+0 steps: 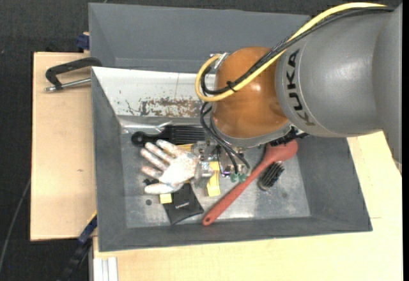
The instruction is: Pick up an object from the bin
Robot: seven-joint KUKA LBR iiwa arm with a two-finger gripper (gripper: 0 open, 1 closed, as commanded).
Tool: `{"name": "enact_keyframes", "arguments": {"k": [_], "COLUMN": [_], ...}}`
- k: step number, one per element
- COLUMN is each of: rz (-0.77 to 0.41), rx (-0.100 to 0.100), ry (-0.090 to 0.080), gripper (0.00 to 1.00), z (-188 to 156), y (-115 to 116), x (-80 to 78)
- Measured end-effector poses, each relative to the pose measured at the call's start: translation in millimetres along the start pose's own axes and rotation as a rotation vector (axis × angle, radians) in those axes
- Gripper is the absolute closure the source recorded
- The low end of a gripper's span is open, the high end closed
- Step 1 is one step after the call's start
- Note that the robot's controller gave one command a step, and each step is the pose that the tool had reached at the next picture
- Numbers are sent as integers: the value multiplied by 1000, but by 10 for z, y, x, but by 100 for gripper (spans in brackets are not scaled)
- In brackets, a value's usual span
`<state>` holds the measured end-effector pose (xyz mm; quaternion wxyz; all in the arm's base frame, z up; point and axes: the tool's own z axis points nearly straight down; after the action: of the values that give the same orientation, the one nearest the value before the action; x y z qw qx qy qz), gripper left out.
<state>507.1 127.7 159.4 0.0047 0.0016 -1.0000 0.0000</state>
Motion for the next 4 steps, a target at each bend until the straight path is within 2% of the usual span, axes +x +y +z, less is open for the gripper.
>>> {"name": "enact_keyframes", "arguments": {"k": [1, 2, 3, 4], "rz": [1, -278, -277, -355], "rx": [-1, -2, -3, -3], "ry": [-4, -5, -5, -11], "gripper": [0, 100, 100, 100], "z": [-30, -10, -10, 99], "y": [-3, 202, 202, 505], "x": [-6, -282, -282, -146]}}
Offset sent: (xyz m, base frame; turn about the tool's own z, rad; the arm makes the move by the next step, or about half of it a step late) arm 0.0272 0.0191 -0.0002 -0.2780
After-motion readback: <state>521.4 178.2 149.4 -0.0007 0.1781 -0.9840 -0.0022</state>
